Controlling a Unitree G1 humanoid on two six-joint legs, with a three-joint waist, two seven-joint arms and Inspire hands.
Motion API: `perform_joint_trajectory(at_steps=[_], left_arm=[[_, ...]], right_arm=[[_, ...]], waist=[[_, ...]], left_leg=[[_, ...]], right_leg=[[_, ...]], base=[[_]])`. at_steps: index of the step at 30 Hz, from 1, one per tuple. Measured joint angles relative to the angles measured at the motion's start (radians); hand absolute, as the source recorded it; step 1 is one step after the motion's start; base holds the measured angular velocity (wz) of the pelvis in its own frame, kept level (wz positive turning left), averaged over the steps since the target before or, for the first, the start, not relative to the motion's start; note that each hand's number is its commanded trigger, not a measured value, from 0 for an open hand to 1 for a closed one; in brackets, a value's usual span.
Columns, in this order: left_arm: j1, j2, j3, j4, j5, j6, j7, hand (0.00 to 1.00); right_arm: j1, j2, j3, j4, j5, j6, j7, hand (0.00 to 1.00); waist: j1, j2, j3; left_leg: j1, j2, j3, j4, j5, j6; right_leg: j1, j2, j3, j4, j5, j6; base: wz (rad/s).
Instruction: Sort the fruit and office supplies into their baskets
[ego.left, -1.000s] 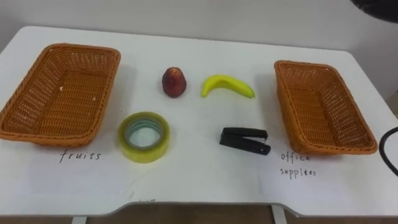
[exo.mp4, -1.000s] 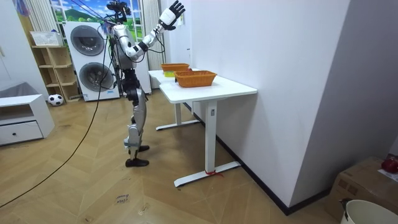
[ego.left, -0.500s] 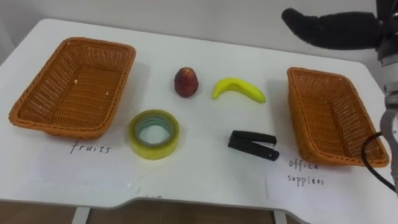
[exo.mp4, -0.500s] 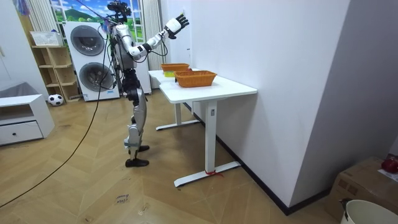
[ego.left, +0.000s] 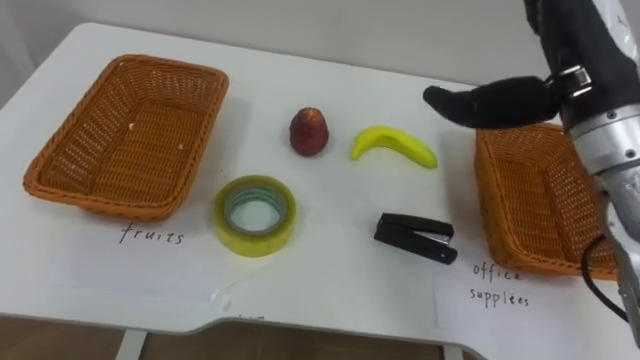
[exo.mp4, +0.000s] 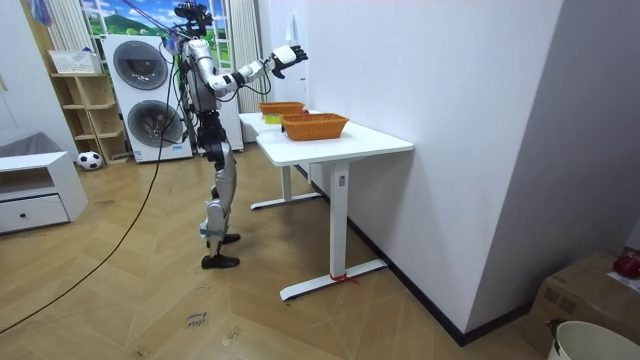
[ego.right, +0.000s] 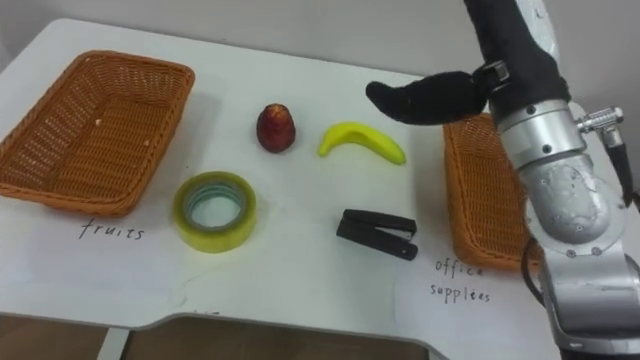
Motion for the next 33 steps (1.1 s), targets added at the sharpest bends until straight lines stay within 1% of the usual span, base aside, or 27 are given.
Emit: perform_joint_trajectory(at_steps=[3, 6, 10, 14, 19, 21, 24, 25, 29, 33], left_arm=[[-0.002, 0.002, 0.000, -0.014, -0.001, 0.001, -0.021, 0.00], [-0.007, 0.001, -0.003, -0.029, -0.009, 0.000, -0.038, 0.00], [-0.017, 0.002, -0.002, -0.028, -0.010, 0.000, -0.049, 0.00], [-0.019, 0.004, -0.002, -0.028, -0.009, 0.002, -0.053, 0.00], [-0.019, 0.004, -0.002, -0.028, -0.009, 0.016, -0.055, 0.00], [-0.019, 0.005, -0.002, -0.028, -0.007, 0.018, -0.056, 0.00], [-0.022, 0.010, -0.004, -0.030, -0.001, 0.026, -0.061, 0.00], [-0.025, 0.014, -0.004, -0.030, -0.002, 0.032, -0.062, 0.00], [-0.034, 0.030, -0.004, -0.030, -0.002, 0.039, -0.074, 0.00], [-0.036, 0.042, -0.004, -0.030, -0.001, 0.052, -0.079, 0.00]], right_arm=[[0.001, 0.000, 0.017, 0.007, -0.013, 0.002, 0.051, 0.00], [0.001, 0.000, 0.033, 0.018, -0.038, 0.007, 0.105, 0.00], [0.001, 0.000, 0.042, 0.033, -0.047, 0.037, 0.184, 0.00], [0.001, 0.000, 0.042, 0.035, -0.047, 0.052, 0.240, 0.00], [0.001, 0.000, 0.043, 0.035, -0.047, 0.086, 0.305, 0.00], [0.001, 0.000, 0.043, 0.035, -0.046, 0.091, 0.328, 0.00], [0.001, 0.000, 0.051, 0.048, -0.046, 0.103, 0.368, 0.00], [0.001, 0.000, 0.059, 0.071, -0.045, 0.107, 0.387, 0.00], [0.002, 0.000, 0.066, 0.110, -0.052, 0.147, 0.470, 0.00], [0.002, 0.000, 0.069, 0.111, -0.088, 0.157, 0.520, 0.00]], waist=[[0.001, 0.004, 0.0022], [0.004, 0.004, 0.0020], [0.008, 0.003, 0.0002], [0.008, 0.003, -0.0002], [0.012, 0.001, -0.0021], [0.012, 0.001, -0.0019], [0.015, 0.002, -0.0014], [0.014, -0.002, -0.0031], [0.018, -0.007, -0.0004], [0.019, -0.016, -0.0001]], left_leg=[[0.000, 0.000, 0.000, 0.001, 0.000, 0.000], [0.000, -0.001, 0.000, 0.002, 0.000, 0.000], [-0.004, -0.001, -0.006, 0.006, 0.000, 0.000], [-0.010, -0.002, -0.014, 0.009, 0.000, 0.000], [-0.011, -0.002, -0.019, 0.009, 0.000, 0.000], [-0.011, -0.001, -0.019, 0.010, 0.000, 0.000], [-0.010, -0.001, -0.021, 0.010, 0.000, 0.000], [-0.010, -0.001, -0.021, 0.011, 0.000, 0.000], [-0.011, -0.001, -0.025, 0.013, 0.000, 0.000], [-0.013, 0.000, -0.026, 0.012, 0.000, 0.000]], right_leg=[[0.000, 0.001, 0.002, 0.000, 0.000, 0.000], [0.001, 0.001, 0.004, 0.000, 0.000, 0.000], [0.002, 0.001, 0.003, 0.000, 0.000, 0.000], [0.001, 0.001, 0.001, 0.000, 0.000, 0.000], [0.001, 0.001, 0.001, 0.001, 0.000, 0.000], [0.001, 0.001, -0.001, 0.000, 0.000, 0.000], [0.003, 0.000, -0.002, 0.000, 0.000, 0.000], [0.003, 0.000, -0.001, 0.000, 0.000, 0.000], [0.004, -0.001, 0.000, 0.000, 0.000, 0.000], [0.001, 0.001, -0.002, 0.000, 0.000, 0.000]], base=[[0.00], [0.00], [0.02], [0.07], [0.02], [0.00], [0.00], [0.00], [0.00], [0.00]])
